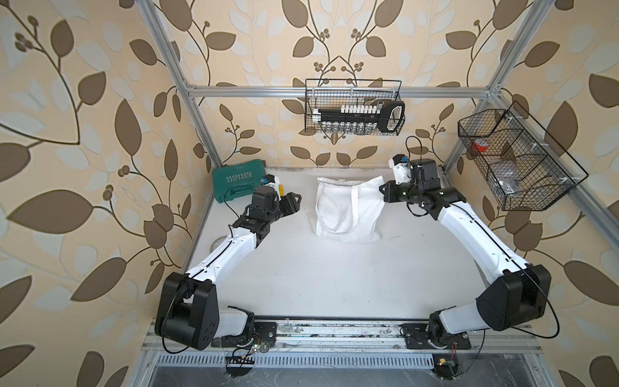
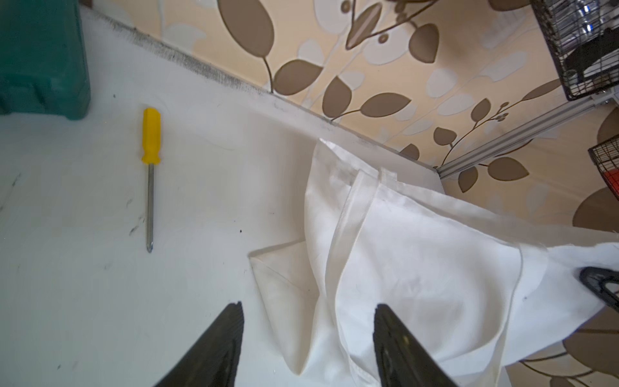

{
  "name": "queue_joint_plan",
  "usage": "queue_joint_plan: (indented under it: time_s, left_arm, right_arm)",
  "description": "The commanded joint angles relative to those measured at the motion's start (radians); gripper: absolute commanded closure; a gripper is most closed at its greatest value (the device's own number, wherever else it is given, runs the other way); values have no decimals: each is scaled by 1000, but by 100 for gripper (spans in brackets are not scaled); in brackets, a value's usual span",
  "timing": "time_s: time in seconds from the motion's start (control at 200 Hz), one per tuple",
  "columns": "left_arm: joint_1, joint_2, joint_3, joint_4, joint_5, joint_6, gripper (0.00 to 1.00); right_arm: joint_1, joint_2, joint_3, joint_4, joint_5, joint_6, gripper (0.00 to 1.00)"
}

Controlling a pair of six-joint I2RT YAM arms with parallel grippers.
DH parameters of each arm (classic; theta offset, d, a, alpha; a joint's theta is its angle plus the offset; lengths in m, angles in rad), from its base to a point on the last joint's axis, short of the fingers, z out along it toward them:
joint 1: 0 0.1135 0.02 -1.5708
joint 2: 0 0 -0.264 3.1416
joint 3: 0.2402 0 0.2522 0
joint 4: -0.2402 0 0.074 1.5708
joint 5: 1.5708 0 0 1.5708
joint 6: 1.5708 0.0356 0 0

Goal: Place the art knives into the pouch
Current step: Adjust the pouch at the center of the board.

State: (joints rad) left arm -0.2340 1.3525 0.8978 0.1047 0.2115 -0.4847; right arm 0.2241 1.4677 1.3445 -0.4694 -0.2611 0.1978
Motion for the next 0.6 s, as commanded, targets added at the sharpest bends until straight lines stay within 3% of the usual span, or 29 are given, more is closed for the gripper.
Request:
queue_joint_plan:
  time_s: [0.0, 0.26, 0.445, 0.595]
  left_arm:
    - [5, 67, 28, 203, 86, 106, 35]
    - [15, 277, 87, 218, 183, 167, 35]
    - [82, 399, 92, 369, 285, 80, 35]
    - [99, 507, 203, 326, 363, 30, 35]
  right_arm:
    - [-6, -30, -40, 69, -127, -29, 100]
    - [12, -104, -169, 195, -283, -15, 100]
    - [29, -143, -244, 186, -247, -32, 100]
    - [85, -189, -321, 214, -188, -47, 100]
